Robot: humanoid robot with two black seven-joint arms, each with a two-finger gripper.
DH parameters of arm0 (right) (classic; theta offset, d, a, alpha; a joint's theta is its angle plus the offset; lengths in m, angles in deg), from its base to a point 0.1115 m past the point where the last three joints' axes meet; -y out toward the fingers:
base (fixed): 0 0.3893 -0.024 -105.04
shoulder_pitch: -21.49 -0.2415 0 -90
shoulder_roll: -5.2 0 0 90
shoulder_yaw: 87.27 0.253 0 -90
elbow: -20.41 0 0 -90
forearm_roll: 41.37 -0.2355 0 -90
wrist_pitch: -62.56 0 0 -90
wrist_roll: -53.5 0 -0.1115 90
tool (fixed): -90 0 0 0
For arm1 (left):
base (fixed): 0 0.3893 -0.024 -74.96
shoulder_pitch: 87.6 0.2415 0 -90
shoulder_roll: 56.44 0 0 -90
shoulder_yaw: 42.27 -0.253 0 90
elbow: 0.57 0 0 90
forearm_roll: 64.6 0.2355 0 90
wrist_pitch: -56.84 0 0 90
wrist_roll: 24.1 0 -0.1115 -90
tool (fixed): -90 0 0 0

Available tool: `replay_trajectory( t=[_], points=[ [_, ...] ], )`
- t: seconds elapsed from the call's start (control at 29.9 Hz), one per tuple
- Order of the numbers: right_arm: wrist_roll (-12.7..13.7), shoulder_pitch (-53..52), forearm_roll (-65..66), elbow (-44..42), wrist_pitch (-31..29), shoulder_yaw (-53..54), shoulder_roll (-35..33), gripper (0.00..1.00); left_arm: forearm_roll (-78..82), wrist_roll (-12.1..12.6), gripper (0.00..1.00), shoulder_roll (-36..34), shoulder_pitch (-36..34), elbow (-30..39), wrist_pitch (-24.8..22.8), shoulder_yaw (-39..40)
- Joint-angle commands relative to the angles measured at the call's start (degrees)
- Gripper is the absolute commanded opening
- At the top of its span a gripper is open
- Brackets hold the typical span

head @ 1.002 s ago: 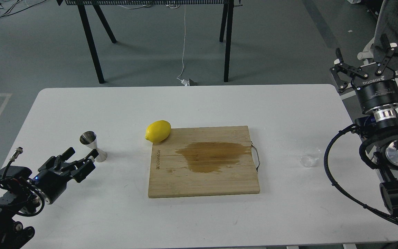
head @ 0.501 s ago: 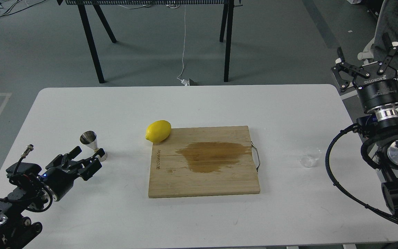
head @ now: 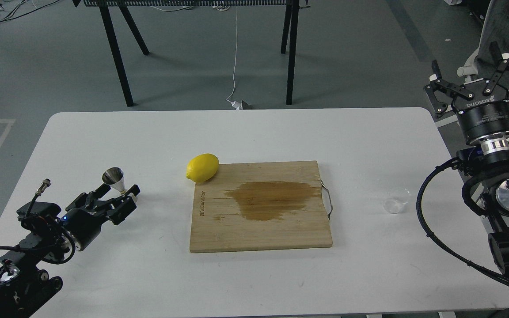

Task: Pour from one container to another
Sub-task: 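Close the left gripper around the metal jigger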

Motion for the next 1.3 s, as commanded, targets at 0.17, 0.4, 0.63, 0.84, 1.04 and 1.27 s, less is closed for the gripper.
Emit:
replay_trajectory(
  t=[0.17,0.4,0.63,0.84,1.04,1.27],
  points=[
    [0.0,0.0,0.0,0.0,0.0,0.0,0.0,0.99,-0.3,0.0,1.0,2.4,-2.0,-3.0,0.0,-1.6],
    [0.0,0.0,0.0,0.1,0.0,0.0,-0.4,0.99,-0.5,0.0,1.0,3.6,-4.0,-5.6,-0.1,-3.0],
    [0.0,0.0,0.0,0.3,0.0,0.0,-0.5,0.99,-0.6,0.0,0.98,5.2,-6.3,-8.0,-1.1,-3.7],
    [0.0,0.1,0.0,0.3,0.0,0.1,-0.7,0.99,-0.6,0.0,0.96,5.6,-7.2,-9.3,-1.7,-3.8],
    [0.0,0.3,0.0,0.5,0.0,0.1,-0.6,0.99,-0.5,0.0,0.88,5.6,-7.4,-10.2,-1.7,-4.5],
    [0.0,0.4,0.0,0.5,0.0,0.1,-0.6,0.99,-0.3,0.0,0.71,5.6,-7.5,-10.5,-1.6,-5.9]
  ],
)
